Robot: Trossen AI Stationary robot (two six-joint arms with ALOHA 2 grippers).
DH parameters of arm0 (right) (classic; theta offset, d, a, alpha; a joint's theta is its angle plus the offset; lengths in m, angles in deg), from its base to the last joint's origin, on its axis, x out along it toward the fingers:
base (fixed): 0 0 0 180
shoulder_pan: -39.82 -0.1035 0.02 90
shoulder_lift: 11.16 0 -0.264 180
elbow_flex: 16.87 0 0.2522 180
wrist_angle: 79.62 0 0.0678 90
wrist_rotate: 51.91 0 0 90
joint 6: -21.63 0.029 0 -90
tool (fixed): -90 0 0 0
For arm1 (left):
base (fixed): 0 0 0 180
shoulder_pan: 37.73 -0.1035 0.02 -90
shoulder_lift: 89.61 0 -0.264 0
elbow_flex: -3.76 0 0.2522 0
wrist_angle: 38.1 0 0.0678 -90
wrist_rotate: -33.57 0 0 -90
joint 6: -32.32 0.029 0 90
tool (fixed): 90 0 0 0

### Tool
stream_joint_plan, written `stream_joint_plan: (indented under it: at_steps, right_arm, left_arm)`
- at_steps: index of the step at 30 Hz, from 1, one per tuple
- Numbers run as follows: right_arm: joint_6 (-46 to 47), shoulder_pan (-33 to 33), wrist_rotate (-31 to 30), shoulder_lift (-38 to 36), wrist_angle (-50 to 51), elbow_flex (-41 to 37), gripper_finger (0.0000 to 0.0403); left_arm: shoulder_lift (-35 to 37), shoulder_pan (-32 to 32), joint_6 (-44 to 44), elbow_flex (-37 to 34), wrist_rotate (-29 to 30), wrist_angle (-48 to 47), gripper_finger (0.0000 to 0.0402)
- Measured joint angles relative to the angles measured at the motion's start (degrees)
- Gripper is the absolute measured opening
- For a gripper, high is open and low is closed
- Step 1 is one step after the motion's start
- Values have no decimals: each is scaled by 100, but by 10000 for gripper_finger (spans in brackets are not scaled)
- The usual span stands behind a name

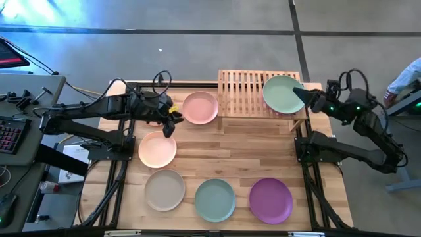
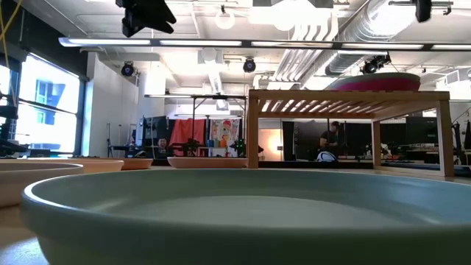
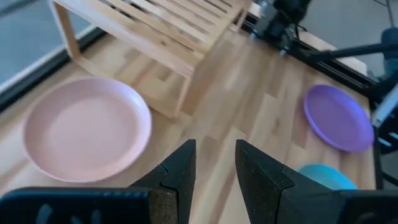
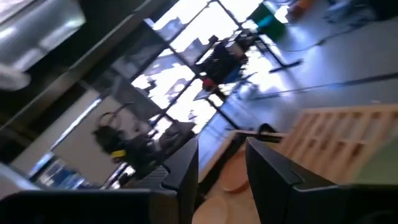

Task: Place and stack plates onto a shelf
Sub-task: Stack the purple plate on top of the green plate on the shelf

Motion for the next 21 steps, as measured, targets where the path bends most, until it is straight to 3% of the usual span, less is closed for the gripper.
stream_joint_plan:
  at_steps: [14,21]
  right_arm:
    - [-45,-202,2939,906,-889,0,114]
    - [-47,-1113,3387,1300,-888,0,114]
  left_arm:
    - [-711,849,-769,0,2,17,102]
    - [-1136,1153,-1267,0,6,56,102]
